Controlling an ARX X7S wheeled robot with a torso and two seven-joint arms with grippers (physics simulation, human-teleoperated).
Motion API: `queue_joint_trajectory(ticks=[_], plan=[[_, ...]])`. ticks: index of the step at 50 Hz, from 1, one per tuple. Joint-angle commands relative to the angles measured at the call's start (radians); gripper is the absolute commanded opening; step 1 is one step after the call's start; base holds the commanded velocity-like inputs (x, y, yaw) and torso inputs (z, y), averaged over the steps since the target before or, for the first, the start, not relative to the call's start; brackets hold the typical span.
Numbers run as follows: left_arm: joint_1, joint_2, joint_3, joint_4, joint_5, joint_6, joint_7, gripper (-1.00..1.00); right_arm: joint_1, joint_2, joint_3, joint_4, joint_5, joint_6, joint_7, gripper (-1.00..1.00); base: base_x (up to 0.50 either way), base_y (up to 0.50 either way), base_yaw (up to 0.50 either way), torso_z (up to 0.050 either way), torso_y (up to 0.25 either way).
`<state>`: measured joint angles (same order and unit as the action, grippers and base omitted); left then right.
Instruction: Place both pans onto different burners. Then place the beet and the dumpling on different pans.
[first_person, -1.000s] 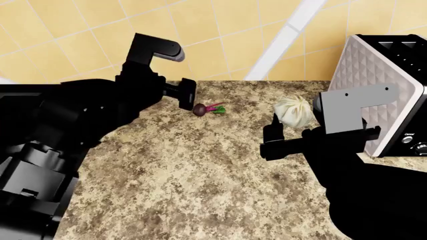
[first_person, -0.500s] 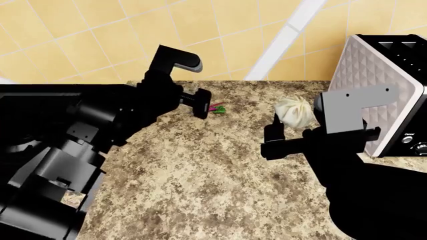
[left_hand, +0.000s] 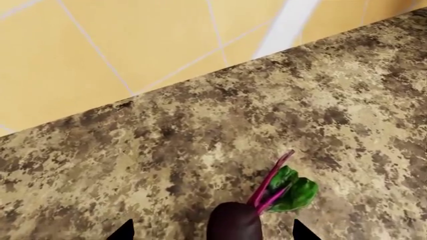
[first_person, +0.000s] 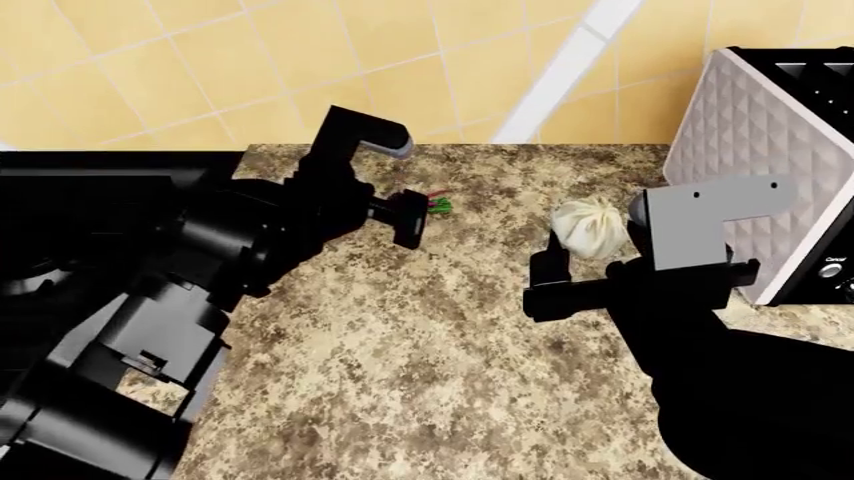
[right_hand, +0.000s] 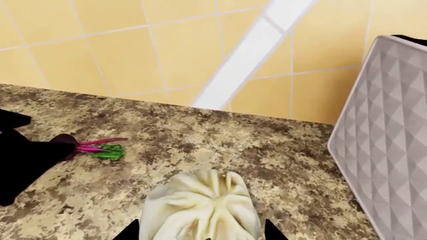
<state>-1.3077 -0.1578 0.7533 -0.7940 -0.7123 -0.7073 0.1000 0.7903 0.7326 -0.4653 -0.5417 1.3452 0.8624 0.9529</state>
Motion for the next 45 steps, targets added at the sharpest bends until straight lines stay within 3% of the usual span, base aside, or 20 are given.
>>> queue_joint_trajectory(ticks=[1, 19, 29, 33, 34, 45], plan=[[0.001, 0.008, 0.004, -0.001, -0.003, 0.002, 0.007, 1.0, -0.002, 0.001, 0.003, 0.002, -0.02, 0.002, -0.018, -1.0, 0.0, 0.0, 0.0, 0.0, 0.0], [-0.07, 0.107, 0.02, -0.274, 0.045, 0.152, 0.093, 1.0, -0.014, 0.008, 0.006, 0.006, -0.027, -0.013, -0.029, -1.0, 0.0, 0.0, 0.0, 0.0, 0.0], [-0.058, 0.112, 0.033, -0.271, 0.043, 0.152, 0.098, 1.0, -0.02, 0.008, 0.005, 0.01, -0.033, -0.02, -0.036, -1.0, 0.0, 0.0, 0.0, 0.002, -0.25], [-0.042, 0.098, 0.033, -0.22, 0.029, 0.12, 0.086, 1.0, -0.024, 0.008, 0.005, 0.011, -0.035, -0.024, -0.037, -1.0, 0.0, 0.0, 0.0, 0.0, 0.0], [-0.037, 0.094, 0.032, -0.207, 0.025, 0.116, 0.081, -1.0, -0.024, 0.008, 0.004, 0.012, -0.036, -0.024, -0.038, -1.0, 0.0, 0.0, 0.0, 0.0, 0.0], [0.001, 0.046, 0.019, -0.076, -0.003, 0.079, 0.033, -1.0, -0.024, 0.007, 0.001, 0.012, -0.036, -0.026, -0.039, -1.0, 0.0, 0.0, 0.0, 0.0, -0.001]])
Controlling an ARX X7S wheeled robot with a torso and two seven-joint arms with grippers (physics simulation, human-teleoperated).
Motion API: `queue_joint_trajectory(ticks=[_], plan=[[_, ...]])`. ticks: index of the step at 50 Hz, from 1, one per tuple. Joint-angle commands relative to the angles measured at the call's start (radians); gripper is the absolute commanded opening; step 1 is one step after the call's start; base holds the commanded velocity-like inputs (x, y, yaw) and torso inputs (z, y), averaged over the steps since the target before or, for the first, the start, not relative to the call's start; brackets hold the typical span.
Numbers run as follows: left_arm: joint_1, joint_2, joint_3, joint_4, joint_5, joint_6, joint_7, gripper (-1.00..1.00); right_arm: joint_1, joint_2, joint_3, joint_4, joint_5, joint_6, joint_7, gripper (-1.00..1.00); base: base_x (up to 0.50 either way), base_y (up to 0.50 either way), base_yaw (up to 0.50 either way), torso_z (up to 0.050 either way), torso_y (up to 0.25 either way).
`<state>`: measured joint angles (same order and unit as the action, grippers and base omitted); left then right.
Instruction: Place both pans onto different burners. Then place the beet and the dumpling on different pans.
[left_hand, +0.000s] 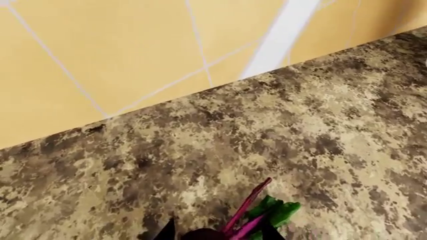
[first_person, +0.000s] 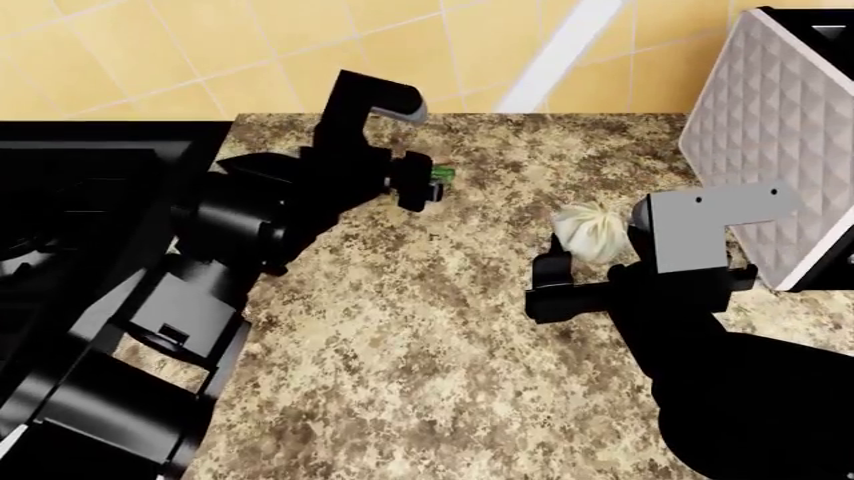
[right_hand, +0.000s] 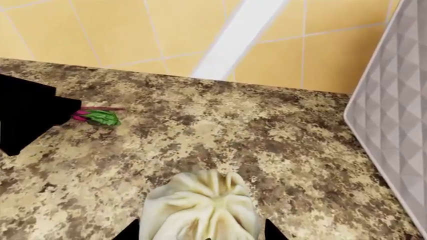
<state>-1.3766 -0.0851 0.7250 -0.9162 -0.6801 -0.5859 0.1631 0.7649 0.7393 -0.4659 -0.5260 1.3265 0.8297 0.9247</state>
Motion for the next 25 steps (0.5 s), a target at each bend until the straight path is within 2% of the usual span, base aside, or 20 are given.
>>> queue_joint_trajectory(ticks=[1, 6, 12, 25], plan=[[0.073, -0.032, 0.046, 0.059, -0.038, -0.048, -0.035, -1.0, 0.003, 0.0, 0.002, -0.006, -0.015, 0.008, -0.009, -1.0, 0.0, 0.0, 0.0, 0.0, 0.0], [0.084, -0.059, 0.035, 0.116, -0.053, -0.068, -0.061, -1.0, 0.006, -0.001, 0.001, -0.01, -0.011, 0.01, -0.005, -1.0, 0.0, 0.0, 0.0, 0.0, -0.002], [0.103, -0.126, -0.008, 0.308, -0.105, -0.126, -0.137, -1.0, 0.012, -0.001, 0.002, -0.012, -0.006, 0.012, 0.0, -1.0, 0.0, 0.0, 0.0, 0.0, -0.002], [0.118, -0.214, -0.084, 0.523, -0.173, -0.179, -0.246, -1.0, 0.022, -0.006, -0.003, -0.025, 0.004, 0.019, 0.015, -1.0, 0.0, 0.0, 0.0, 0.0, 0.0]])
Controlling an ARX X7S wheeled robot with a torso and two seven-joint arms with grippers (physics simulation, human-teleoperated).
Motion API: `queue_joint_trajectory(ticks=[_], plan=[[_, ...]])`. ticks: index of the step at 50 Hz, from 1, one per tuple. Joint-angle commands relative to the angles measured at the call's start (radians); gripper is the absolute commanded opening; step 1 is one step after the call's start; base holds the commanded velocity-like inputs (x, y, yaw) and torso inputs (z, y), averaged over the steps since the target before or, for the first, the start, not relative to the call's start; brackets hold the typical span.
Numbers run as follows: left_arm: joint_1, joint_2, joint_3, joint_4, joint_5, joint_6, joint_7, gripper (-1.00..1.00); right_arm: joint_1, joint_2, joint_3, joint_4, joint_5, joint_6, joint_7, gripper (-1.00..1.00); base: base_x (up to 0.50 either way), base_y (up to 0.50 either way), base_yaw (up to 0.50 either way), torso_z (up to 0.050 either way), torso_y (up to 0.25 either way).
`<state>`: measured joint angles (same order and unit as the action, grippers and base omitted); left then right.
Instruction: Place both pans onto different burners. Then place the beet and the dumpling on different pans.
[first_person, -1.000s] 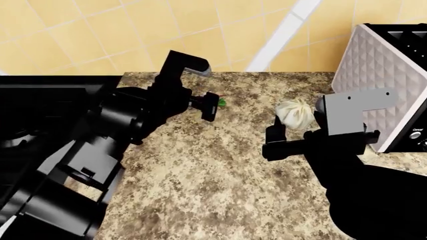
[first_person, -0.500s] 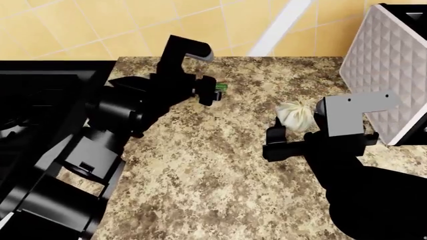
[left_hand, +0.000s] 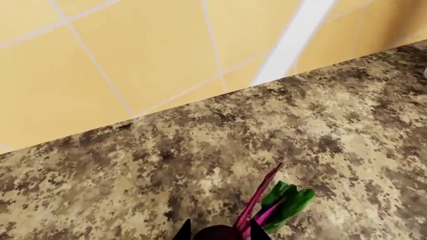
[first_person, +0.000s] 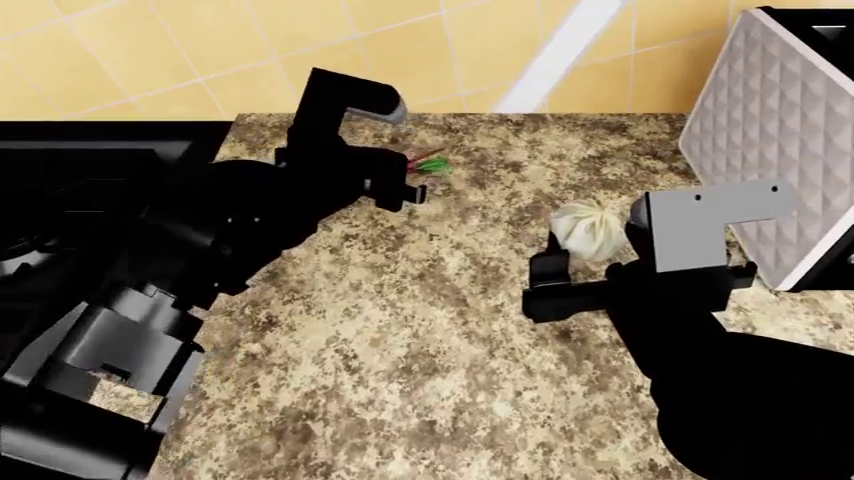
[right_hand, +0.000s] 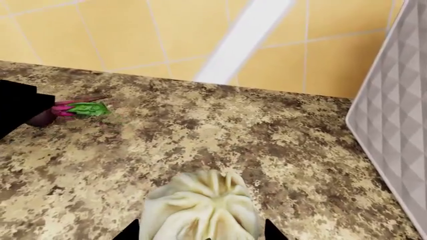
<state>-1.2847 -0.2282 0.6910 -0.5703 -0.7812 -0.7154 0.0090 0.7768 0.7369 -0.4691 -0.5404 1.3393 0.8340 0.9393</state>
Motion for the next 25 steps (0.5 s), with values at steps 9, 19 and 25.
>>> queue_joint_trajectory(ticks=[9, 19, 25], plan=[[0.068, -0.136, -0.109, 0.344, -0.136, -0.083, -0.168, -1.0, 0.017, -0.008, -0.005, -0.013, -0.007, 0.019, 0.006, -1.0, 0.0, 0.0, 0.0, 0.0, 0.0], [0.219, -0.232, -0.214, 0.651, -0.239, -0.093, -0.334, -1.0, 0.013, -0.009, -0.003, -0.024, -0.03, 0.0, -0.005, -1.0, 0.0, 0.0, 0.0, 0.0, 0.0], [0.313, -0.291, -0.265, 0.81, -0.282, -0.088, -0.422, -1.0, 0.01, -0.002, -0.002, -0.042, -0.06, -0.01, -0.001, -1.0, 0.0, 0.0, 0.0, 0.0, 0.0]])
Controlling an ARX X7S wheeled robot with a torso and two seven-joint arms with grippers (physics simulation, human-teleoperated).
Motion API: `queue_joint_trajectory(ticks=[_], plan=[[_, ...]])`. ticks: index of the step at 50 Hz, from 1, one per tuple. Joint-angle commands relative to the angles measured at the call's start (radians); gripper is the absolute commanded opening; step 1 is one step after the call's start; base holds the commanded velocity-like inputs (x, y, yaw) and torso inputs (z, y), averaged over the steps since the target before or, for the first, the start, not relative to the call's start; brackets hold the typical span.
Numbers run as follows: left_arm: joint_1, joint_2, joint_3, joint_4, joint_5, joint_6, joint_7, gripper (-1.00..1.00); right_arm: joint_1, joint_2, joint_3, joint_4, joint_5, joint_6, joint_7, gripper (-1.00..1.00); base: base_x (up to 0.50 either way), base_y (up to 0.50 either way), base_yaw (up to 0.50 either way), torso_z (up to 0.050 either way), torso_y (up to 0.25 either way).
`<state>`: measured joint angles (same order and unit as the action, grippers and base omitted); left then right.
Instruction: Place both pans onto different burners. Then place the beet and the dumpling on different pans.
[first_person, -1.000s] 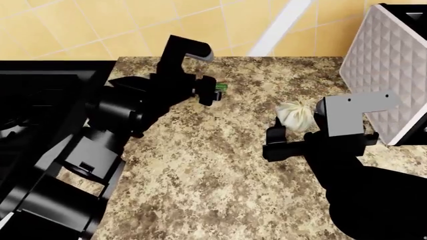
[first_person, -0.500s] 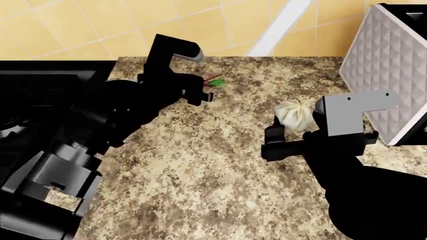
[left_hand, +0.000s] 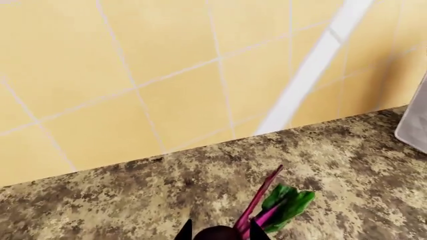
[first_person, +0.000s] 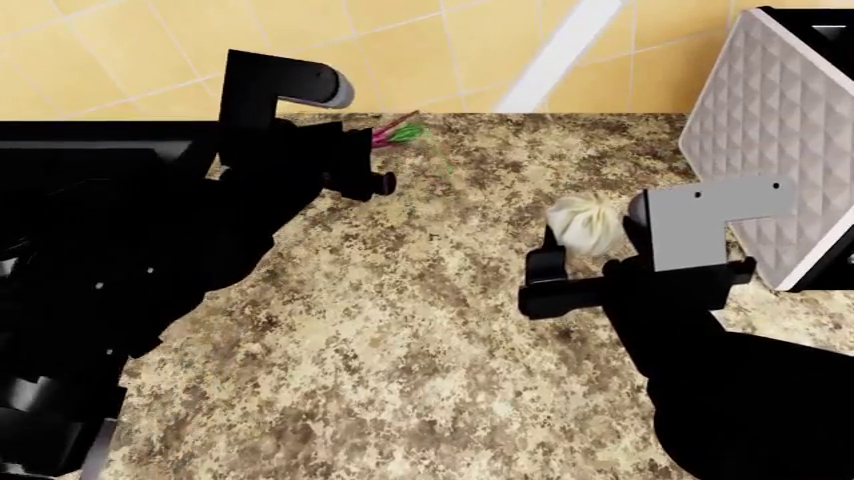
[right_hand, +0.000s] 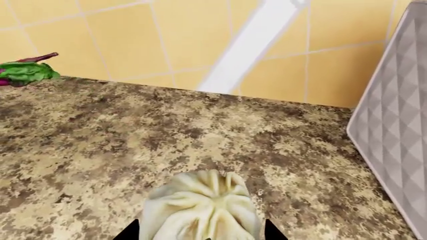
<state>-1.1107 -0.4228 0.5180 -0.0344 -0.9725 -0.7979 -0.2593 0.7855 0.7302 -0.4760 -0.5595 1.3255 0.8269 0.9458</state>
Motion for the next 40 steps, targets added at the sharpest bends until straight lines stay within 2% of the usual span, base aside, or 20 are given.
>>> queue_joint_trajectory(ticks=[1, 12, 15, 22, 36, 40], plan=[[0.157, -0.108, -0.102, 0.305, -0.102, -0.006, -0.172, -1.0, 0.0, 0.006, 0.007, -0.027, -0.049, -0.007, -0.006, -1.0, 0.0, 0.0, 0.0, 0.0, 0.0], [0.365, -0.207, -0.188, 0.547, -0.142, 0.066, -0.259, -1.0, -0.034, 0.026, 0.02, -0.067, -0.08, -0.04, -0.004, -1.0, 0.0, 0.0, 0.0, 0.0, 0.0], [0.383, -0.229, -0.211, 0.586, -0.173, 0.062, -0.286, -1.0, -0.042, 0.03, 0.022, -0.081, -0.081, -0.045, 0.0, -1.0, 0.0, 0.0, 0.0, 0.0, 0.0], [0.512, -0.259, -0.24, 0.639, -0.123, 0.142, -0.271, -1.0, -0.063, 0.031, 0.021, -0.084, -0.1, -0.062, -0.01, -1.0, 0.0, 0.0, 0.0, 0.0, 0.0], [0.568, -0.25, -0.275, 0.636, -0.12, 0.207, -0.26, -1.0, -0.07, 0.027, 0.015, -0.081, -0.106, -0.068, -0.015, -1.0, 0.0, 0.02, 0.02, 0.0, -0.018], [0.57, -0.25, -0.274, 0.633, -0.121, 0.206, -0.26, -1.0, -0.071, 0.027, 0.015, -0.079, -0.108, -0.069, -0.015, -1.0, 0.0, 0.02, 0.02, 0.0, 0.214]])
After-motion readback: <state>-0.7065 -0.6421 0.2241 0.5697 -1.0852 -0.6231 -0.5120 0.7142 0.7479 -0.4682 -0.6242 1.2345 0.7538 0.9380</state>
